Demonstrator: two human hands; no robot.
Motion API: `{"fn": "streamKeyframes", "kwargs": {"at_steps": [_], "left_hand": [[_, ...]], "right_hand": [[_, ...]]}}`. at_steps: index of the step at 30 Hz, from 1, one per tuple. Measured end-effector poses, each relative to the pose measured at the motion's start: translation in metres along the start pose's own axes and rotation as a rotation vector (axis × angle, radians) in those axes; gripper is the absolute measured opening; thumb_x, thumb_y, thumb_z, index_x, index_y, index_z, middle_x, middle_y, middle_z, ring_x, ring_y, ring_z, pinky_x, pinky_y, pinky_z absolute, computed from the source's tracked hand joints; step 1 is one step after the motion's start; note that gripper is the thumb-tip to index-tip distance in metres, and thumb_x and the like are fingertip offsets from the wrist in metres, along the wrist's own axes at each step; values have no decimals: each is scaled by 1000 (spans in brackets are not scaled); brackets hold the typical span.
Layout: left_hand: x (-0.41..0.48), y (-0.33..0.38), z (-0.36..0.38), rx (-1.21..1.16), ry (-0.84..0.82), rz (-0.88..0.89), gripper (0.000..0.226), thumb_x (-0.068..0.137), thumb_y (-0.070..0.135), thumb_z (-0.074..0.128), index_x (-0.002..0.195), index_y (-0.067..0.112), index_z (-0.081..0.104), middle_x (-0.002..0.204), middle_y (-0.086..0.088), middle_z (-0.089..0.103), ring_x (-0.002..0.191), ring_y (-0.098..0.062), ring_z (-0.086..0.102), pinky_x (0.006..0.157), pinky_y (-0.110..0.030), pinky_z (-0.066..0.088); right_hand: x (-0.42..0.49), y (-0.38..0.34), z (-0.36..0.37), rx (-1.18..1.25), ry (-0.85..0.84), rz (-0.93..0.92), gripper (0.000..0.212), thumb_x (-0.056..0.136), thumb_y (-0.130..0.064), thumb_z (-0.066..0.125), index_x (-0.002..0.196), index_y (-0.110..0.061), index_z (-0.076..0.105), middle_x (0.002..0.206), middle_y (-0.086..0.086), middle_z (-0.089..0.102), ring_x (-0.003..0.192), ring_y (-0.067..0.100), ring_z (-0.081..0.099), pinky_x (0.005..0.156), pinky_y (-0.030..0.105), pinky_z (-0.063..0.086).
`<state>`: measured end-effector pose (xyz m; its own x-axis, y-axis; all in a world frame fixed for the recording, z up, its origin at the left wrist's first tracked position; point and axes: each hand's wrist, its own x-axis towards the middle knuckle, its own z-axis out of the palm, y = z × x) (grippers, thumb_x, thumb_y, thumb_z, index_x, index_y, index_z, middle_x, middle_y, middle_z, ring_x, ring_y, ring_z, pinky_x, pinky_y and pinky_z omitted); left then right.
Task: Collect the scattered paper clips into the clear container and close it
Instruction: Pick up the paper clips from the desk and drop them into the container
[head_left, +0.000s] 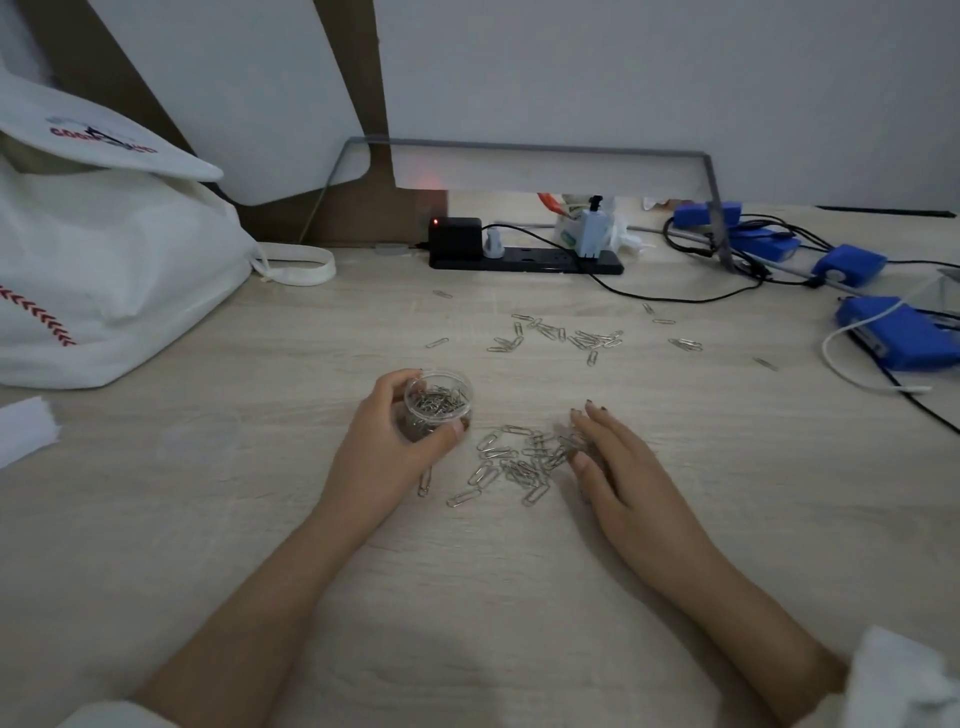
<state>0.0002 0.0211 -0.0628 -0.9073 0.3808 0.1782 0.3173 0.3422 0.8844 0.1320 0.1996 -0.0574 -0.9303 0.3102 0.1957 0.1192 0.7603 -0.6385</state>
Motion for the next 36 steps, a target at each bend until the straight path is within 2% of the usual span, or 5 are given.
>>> {"fn": "streamKeyframes", "kwargs": {"at_steps": [4,9,16,23,36], "left_hand": [[3,-3,-3,-57,162,-31,59,74,37,74,125,26,47,123,9,54,112,-8,52,81,-14,37],[6,-9,-9,-68,259,-45,58,74,38,75,123,27,46,123,6,54,113,-12,53,94,-30,44],[2,-2,-9,-48,164,-47,58,75,35,73,126,28,45,119,14,51,91,18,46,71,-5,32],[-2,-2,-3,62,32,26,60,70,42,75,122,32,47,123,10,55,110,-2,52,85,-16,38],[-4,-5,-1,89,-47,31,57,65,56,74,113,44,45,120,12,58,112,-2,54,95,-27,41]], "right_hand": [[-5,-32,16,-163,-99,-241,56,88,-51,22,137,-28,34,152,-8,23,140,5,13,116,26,7],[-2,-54,58,-430,-220,-482,48,95,-41,18,135,-23,37,148,2,35,139,20,26,111,47,5],[6,-23,28,-440,-164,-202,68,82,-52,-4,144,-24,2,155,-7,-3,136,1,-16,109,20,-20],[-31,24,-26,-339,-194,-6,78,66,-81,16,130,-53,-19,147,-26,-22,136,-7,-18,113,24,-2],[23,15,-1,-109,-62,17,76,81,-59,42,143,-28,10,154,-6,9,140,9,10,115,32,19]]}}
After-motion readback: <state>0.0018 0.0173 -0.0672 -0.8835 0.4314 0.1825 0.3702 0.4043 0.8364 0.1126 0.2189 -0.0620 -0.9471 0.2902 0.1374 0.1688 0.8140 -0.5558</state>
